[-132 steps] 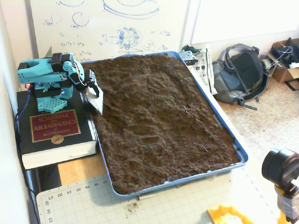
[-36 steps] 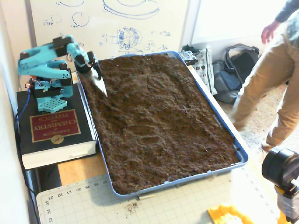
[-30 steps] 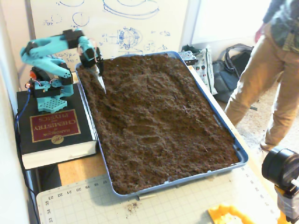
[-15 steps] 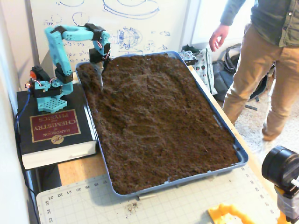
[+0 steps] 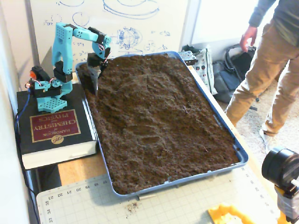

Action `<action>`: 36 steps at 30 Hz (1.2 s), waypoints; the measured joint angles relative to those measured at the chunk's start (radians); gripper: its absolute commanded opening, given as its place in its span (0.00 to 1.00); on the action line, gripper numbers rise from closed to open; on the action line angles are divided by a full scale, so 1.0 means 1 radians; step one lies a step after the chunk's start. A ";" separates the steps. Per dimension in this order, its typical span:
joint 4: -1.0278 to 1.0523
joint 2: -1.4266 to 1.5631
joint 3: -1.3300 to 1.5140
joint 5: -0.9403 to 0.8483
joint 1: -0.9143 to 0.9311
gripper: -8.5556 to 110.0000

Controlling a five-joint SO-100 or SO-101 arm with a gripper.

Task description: Build a berm.

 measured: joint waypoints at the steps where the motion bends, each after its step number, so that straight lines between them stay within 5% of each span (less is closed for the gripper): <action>1: -0.021 -0.015 -0.018 0.000 0.000 0.07; 15: -0.143 -0.221 -0.178 -0.014 0.067 0.07; 36: -0.204 -0.252 -0.350 -0.307 0.259 0.07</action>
